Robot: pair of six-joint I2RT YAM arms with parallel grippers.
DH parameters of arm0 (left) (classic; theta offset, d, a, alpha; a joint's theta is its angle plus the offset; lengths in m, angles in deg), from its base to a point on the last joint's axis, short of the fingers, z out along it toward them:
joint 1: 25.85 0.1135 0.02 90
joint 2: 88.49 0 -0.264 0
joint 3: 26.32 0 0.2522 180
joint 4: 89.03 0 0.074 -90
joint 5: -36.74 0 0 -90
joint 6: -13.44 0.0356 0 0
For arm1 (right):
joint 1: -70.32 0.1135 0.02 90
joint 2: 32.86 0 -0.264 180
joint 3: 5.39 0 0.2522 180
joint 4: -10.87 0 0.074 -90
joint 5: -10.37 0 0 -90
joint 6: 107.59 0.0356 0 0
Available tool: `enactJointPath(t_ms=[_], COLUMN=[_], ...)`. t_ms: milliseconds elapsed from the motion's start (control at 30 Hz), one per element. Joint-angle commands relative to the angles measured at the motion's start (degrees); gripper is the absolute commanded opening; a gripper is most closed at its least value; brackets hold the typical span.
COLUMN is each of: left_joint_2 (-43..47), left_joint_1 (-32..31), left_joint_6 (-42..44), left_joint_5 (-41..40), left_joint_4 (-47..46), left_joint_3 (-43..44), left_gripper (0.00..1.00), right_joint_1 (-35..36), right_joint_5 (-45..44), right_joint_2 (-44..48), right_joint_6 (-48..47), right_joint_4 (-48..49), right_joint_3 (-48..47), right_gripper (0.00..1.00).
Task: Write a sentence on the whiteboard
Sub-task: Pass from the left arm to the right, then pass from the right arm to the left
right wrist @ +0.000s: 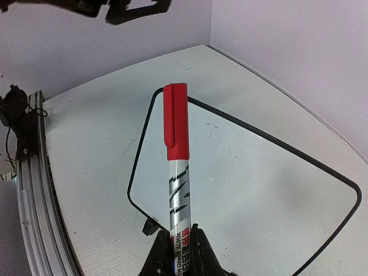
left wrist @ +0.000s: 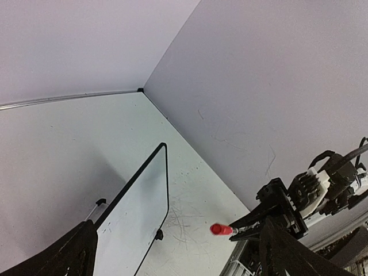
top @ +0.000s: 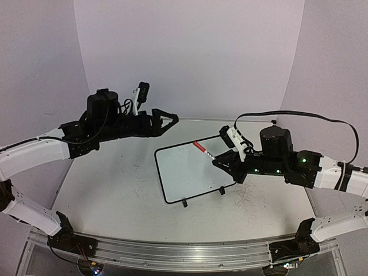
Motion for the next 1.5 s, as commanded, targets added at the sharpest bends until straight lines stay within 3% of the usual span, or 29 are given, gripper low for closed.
enactJointPath(t_ms=[0,467,667,867,967,1100,1300,1467], left_joint_2=[-7.5,-15.1,-17.9,-18.4,-18.9,-18.5,-18.7,-19.4], left_joint_1=[0.0,-2.1,-2.9,-2.9,-2.9,-2.9,-2.9,-3.0], left_joint_6=[5.5,7.7,7.0,6.8,6.3,6.0,5.2,4.8], left_joint_5=[11.3,33.1,33.9,34.8,36.1,36.6,35.6,34.9], left_joint_4=[12.5,11.4,11.2,11.1,10.8,10.4,10.1,10.1], left_joint_3=[8.9,10.0,11.9,12.8,13.1,13.2,13.2,13.8], left_gripper=[0.96,0.82,0.56,0.41,0.38,0.47,0.25,0.19], right_joint_1=[0.2,0.2,0.2,0.2,0.3,0.3,0.2,0.3], right_joint_5=[5.1,9.7,10.5,10.2,10.5,10.3,10.3,10.2], right_joint_2=[-2.0,-2.0,-1.9,-1.3,-1.3,-1.5,-1.4,-1.6], right_joint_6=[-3.8,-6.4,-6.6,-6.6,-6.7,-6.8,-6.9,-6.9], right_joint_4=[-4.8,-1.8,-1.7,-1.7,-1.6,-1.7,-1.7,-1.7], right_joint_3=[-3.1,-2.3,-2.3,-1.4,-1.3,-1.3,-1.4,-1.3], right_gripper=[0.00,0.00,0.00,0.00,0.00,0.00,0.00,0.00])
